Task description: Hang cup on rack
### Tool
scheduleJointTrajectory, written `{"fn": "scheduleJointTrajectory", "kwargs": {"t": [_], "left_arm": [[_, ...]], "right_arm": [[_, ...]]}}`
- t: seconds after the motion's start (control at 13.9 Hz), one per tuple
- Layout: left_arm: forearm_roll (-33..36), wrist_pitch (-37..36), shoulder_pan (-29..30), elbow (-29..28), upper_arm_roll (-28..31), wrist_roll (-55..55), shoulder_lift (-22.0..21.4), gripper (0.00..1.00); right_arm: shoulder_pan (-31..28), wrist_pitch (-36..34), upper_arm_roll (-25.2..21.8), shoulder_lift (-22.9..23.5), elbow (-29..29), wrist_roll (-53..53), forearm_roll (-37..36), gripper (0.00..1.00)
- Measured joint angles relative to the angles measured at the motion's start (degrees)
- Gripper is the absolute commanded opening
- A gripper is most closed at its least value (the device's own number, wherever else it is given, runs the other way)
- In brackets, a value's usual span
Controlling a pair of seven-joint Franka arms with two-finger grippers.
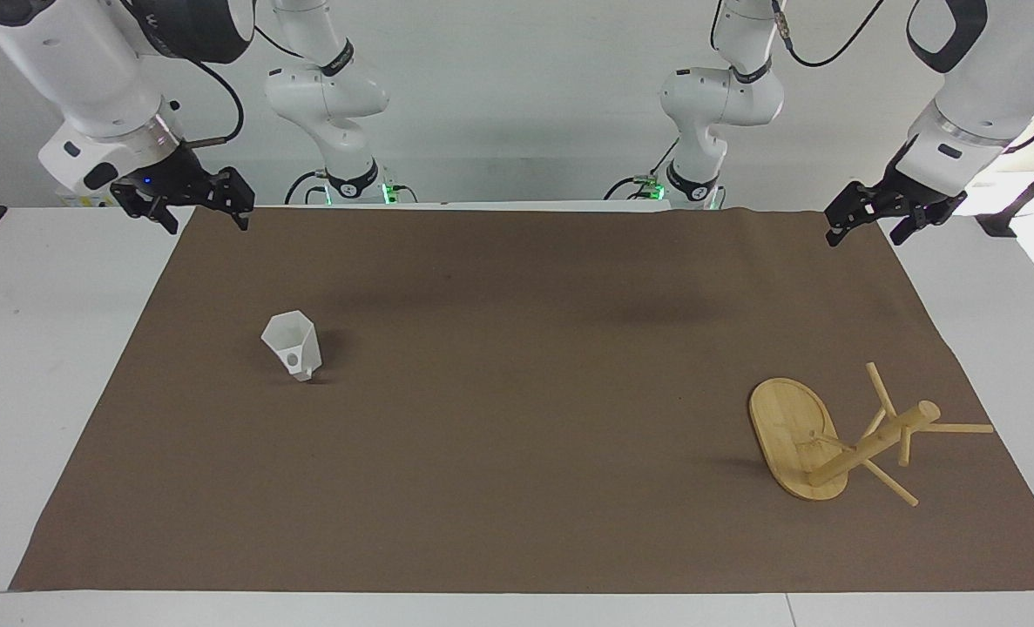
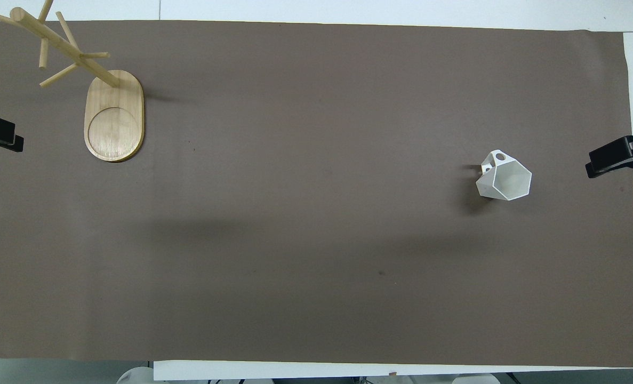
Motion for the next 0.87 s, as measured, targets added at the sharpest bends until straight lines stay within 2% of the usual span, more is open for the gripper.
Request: {"fn": "scheduleJointTrajectory", "kwargs": {"t": [0.65, 0.87], "left_arm": [[0.0, 0.0, 0.0, 0.0, 0.0, 0.0, 0.0, 1.00], [0.0, 0.0, 0.0, 0.0, 0.0, 0.0, 0.0, 1.00]], "right_arm": [[-0.1, 0.4, 0.0, 0.0, 0.0, -0.4, 0.0, 1.00], [-0.6, 4.6, 0.0, 0.0, -0.6, -13.0, 0.0, 1.00]]}}
